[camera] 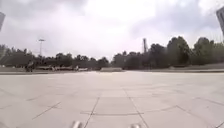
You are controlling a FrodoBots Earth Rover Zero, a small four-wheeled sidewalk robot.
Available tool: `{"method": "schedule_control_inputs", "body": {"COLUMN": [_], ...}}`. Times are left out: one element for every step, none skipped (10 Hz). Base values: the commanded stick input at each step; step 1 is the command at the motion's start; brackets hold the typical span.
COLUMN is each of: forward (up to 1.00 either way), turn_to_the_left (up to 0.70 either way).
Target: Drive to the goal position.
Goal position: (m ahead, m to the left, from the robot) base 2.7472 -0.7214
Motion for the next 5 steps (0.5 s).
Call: {"method": "schedule_control_inputs", "body": {"forward": [0.70,0.70,0.70,0.70,0.70], "turn_to_the_left": [0.00,0.00,0.00,0.00,0.00]}}
